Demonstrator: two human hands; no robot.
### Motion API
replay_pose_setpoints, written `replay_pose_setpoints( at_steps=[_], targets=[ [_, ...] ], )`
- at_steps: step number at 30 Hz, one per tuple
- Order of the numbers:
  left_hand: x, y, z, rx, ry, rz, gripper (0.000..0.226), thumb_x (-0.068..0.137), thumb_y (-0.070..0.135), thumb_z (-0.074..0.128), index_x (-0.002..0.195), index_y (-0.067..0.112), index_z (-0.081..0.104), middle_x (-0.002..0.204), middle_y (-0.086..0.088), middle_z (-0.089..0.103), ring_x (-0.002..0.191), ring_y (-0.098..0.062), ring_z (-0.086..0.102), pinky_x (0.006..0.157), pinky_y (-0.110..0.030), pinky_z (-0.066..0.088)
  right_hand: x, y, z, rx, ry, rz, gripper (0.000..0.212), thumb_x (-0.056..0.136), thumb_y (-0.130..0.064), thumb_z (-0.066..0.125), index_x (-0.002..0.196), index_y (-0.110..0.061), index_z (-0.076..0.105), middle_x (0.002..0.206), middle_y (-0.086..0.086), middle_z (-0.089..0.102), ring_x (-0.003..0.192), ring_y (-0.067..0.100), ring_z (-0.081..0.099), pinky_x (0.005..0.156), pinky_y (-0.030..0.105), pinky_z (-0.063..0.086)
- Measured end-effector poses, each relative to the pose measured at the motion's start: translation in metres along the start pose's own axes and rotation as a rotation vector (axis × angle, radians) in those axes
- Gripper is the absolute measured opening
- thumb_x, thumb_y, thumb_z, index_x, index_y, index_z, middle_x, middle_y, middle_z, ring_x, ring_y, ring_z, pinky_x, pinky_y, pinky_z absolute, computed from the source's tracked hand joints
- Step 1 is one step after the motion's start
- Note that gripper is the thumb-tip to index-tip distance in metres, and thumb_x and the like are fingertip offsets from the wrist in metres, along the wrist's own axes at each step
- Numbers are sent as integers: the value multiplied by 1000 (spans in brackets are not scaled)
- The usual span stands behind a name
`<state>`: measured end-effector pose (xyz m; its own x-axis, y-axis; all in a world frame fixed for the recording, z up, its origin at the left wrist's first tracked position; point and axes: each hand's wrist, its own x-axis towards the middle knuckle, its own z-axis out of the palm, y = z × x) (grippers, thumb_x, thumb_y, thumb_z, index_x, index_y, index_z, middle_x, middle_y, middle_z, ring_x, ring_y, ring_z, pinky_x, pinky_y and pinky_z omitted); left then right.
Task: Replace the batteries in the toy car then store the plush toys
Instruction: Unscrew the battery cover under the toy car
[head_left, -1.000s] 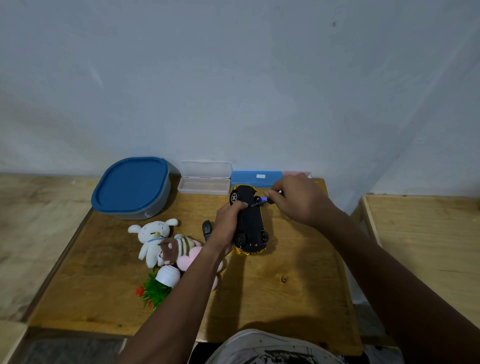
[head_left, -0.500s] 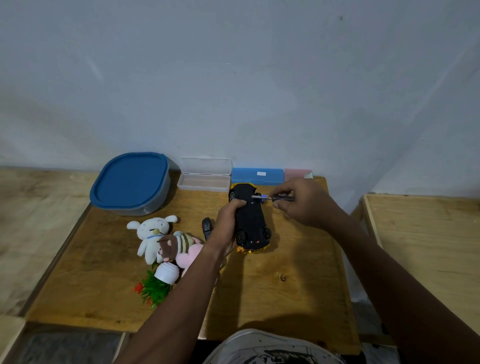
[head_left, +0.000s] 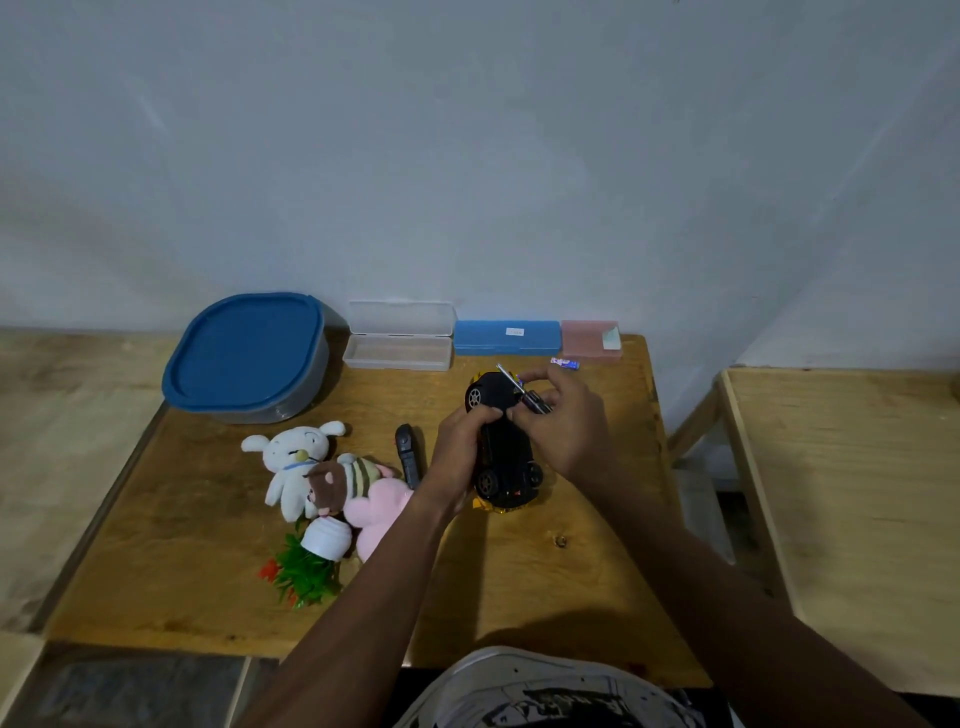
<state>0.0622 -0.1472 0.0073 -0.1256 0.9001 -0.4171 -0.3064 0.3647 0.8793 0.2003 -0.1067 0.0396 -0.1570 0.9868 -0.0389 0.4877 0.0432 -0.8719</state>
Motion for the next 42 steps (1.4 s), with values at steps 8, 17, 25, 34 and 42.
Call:
replay_pose_setpoints(
  at_steps=[8, 17, 25, 34, 42],
  targets=[
    [2, -13, -6, 24, 9, -58, 31, 92, 23, 55, 117, 7, 65, 115, -27, 67, 105, -39, 66, 91, -51, 53, -3, 17, 9, 74, -5, 15, 39, 80, -9, 74, 115, -21, 62, 77, -4, 70, 62, 3, 67, 49, 10, 49],
    [10, -43, -3, -61, 155, -205, 48, 79, 32, 64, 119, 5, 61, 116, -27, 66, 100, -38, 65, 86, -49, 54, -16, 85, -1, -35, 150, 292, 38, 78, -13, 74, 112, -24, 63, 85, -14, 59, 76, 5, 56, 61, 16, 40],
    [9, -64, 5, -138, 110, -308, 67, 70, 34, 68, 128, 2, 58, 107, -22, 68, 94, -36, 65, 90, -56, 52, -43, 129, -15, -176, 164, 344, 20, 89, -21, 62, 108, -22, 64, 87, -6, 64, 75, 9, 56, 54, 16, 32],
    [4, -70, 11, -70, 84, -331, 39, 93, 24, 54, 126, 3, 57, 107, -20, 66, 91, -33, 65, 81, -46, 55, -48, 156, -18, -211, 233, 285, 21, 92, -31, 57, 111, -26, 64, 99, -9, 60, 88, 9, 56, 72, 27, 45],
    [-7, -72, 10, -145, 25, -324, 28, 98, 22, 43, 110, 10, 65, 94, -12, 70, 80, -28, 67, 68, -36, 59, -59, 164, -14, -455, 208, 190, 15, 92, -33, 54, 96, -20, 62, 89, -5, 51, 80, 15, 48, 65, 28, 35]
  ],
)
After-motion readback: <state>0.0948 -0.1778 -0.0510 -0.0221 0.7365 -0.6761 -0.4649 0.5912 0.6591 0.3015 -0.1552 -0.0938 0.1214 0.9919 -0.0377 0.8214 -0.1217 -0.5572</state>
